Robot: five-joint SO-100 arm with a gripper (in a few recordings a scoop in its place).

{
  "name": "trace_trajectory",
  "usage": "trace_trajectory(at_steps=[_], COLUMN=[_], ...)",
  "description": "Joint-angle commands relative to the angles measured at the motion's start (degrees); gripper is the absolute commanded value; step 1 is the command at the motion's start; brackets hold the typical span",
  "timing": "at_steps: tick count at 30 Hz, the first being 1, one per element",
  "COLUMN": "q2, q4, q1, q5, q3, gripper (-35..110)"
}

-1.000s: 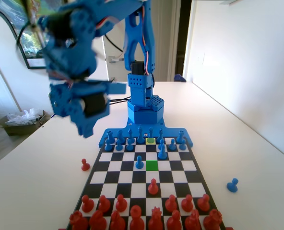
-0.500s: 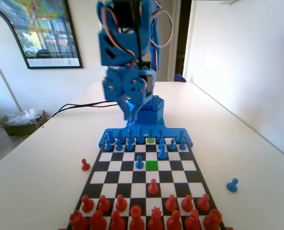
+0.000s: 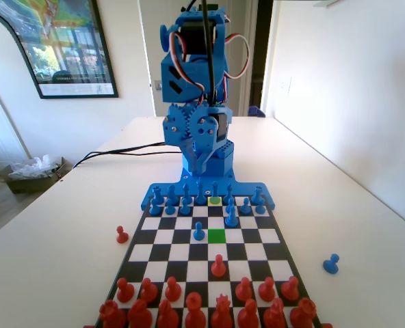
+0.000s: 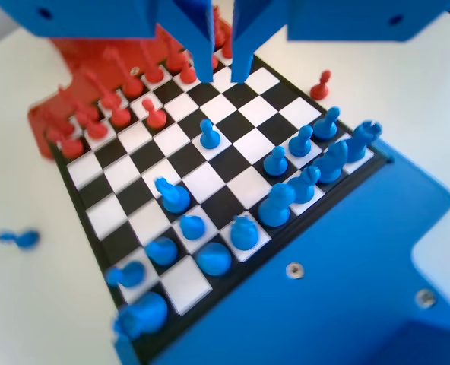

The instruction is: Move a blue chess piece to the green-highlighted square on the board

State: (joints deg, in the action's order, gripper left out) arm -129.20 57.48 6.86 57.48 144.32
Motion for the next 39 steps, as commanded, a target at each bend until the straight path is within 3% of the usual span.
trace_trajectory(at_steps=[1, 12, 17, 39], q2=[-3.34, -8.7, -10.72, -11.16], q4=[-0.44, -0.44, 0.88, -0.7], q1=[-0.35, -2.99, -3.78, -6.5], q5=[-5.8, -11.34, -11.95, -15.82], q3=[1.67, 12.04, 13.1, 16.79], gripper=[5, 8, 13, 13])
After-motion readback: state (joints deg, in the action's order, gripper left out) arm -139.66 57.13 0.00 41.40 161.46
